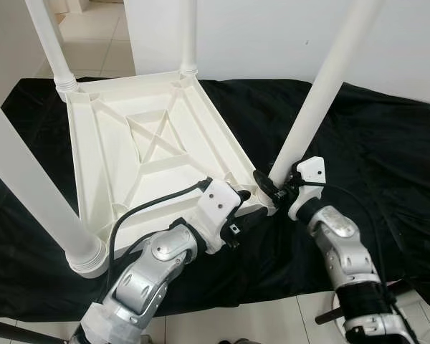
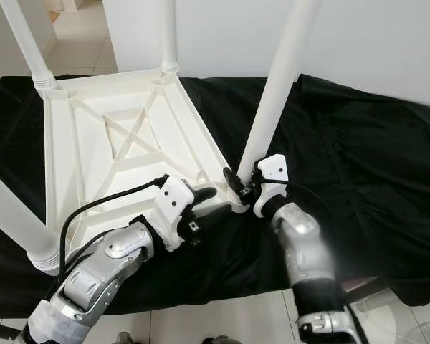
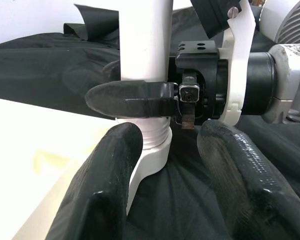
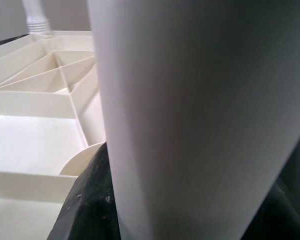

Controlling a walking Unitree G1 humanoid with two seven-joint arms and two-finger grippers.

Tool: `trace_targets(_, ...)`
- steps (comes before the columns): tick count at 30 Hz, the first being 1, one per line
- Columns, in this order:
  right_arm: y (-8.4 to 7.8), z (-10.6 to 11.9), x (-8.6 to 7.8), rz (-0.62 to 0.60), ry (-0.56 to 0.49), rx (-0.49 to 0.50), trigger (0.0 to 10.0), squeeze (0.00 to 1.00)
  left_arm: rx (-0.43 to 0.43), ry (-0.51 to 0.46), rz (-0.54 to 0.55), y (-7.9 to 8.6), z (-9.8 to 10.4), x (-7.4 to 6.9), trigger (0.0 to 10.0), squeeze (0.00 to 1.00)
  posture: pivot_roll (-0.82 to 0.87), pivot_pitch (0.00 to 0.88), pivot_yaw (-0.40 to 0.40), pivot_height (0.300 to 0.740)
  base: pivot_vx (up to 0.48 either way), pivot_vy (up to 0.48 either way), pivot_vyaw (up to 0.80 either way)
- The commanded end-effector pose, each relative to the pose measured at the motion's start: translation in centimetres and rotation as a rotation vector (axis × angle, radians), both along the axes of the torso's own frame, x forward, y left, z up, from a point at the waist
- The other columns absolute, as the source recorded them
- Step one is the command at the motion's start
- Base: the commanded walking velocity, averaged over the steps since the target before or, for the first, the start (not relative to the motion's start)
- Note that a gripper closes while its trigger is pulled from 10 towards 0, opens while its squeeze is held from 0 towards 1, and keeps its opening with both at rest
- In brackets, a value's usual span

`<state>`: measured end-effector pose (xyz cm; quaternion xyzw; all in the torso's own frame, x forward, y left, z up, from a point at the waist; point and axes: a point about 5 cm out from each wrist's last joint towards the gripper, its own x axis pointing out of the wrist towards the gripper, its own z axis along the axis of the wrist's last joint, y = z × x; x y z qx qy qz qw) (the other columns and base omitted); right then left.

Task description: Building children table

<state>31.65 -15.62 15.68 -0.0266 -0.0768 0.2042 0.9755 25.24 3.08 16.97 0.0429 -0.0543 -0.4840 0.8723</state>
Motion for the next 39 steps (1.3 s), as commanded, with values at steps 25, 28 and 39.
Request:
trace_targets(25, 3.5, -0.9, -2.6, -0.506, 0.055, 0.146, 10.0, 0.0, 0.026, 0.012, -0.064, -0.2, -0.4, -0.6, 10.0, 0.0, -0.04, 0.114, -0.043, 0.74, 0.0, 0.0, 0.0)
trace_targets(28, 3.2, -0.7, -2.6, -0.513, 0.045, 0.15, 10.0, 1.0, 0.027, 0.011, -0.066, -0.3, -0.5, -0.6, 10.0, 0.0, -0.04, 0.113, -0.042, 0.74, 0.0, 0.0, 0.0)
trace_targets(39, 1.2, 0.3, -2.2, -0.36, -0.016, 0.142, 10.0, 1.0, 0.028, 0.008, -0.071, -0.4, -0.5, -0.6, 10.0, 0.0, -0.04, 0.105, -0.048, 0.74, 0.0, 0.0, 0.0)
